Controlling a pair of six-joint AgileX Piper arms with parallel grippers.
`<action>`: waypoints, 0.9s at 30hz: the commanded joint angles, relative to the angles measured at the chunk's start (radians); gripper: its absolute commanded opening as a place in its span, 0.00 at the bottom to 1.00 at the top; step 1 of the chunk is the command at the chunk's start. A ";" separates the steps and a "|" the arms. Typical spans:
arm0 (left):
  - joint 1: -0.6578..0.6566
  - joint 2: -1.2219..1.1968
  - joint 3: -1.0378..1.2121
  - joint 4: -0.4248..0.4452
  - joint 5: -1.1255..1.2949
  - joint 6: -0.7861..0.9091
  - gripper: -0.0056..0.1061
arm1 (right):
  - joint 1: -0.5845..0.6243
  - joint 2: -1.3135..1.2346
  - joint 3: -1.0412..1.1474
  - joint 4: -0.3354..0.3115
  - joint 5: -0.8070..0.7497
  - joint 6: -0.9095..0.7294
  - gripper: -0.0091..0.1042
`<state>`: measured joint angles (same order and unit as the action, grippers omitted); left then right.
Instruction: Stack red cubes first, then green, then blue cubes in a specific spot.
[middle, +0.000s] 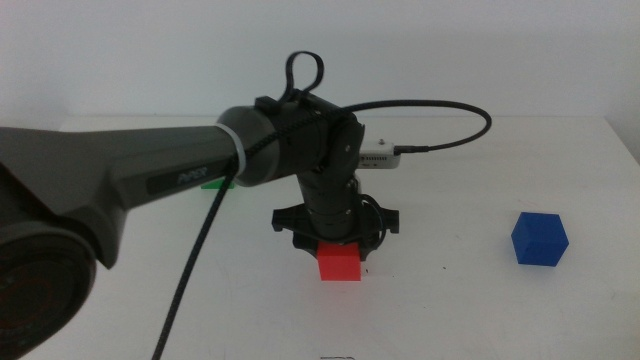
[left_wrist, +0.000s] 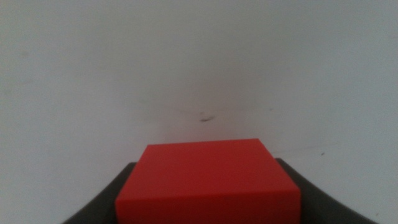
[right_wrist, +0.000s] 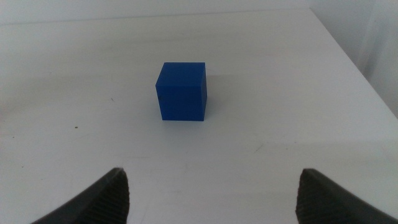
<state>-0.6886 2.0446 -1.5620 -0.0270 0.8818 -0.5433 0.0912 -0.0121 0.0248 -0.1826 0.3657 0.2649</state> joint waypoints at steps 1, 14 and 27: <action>-0.010 -0.052 -0.033 -0.011 -0.040 -0.015 0.04 | -0.007 -0.015 -0.008 -0.023 -0.046 -0.013 0.91; -0.010 -0.009 -0.033 -0.011 -0.064 -0.048 0.04 | -0.007 -0.015 -0.008 -0.023 -0.046 -0.013 0.91; -0.010 0.010 -0.033 -0.058 -0.082 -0.053 0.04 | -0.007 -0.015 -0.008 -0.023 -0.046 -0.013 0.91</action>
<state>-0.6936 2.1041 -1.5688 -0.0515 0.8227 -0.5803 0.0912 -0.0121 0.0248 -0.1826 0.3657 0.2649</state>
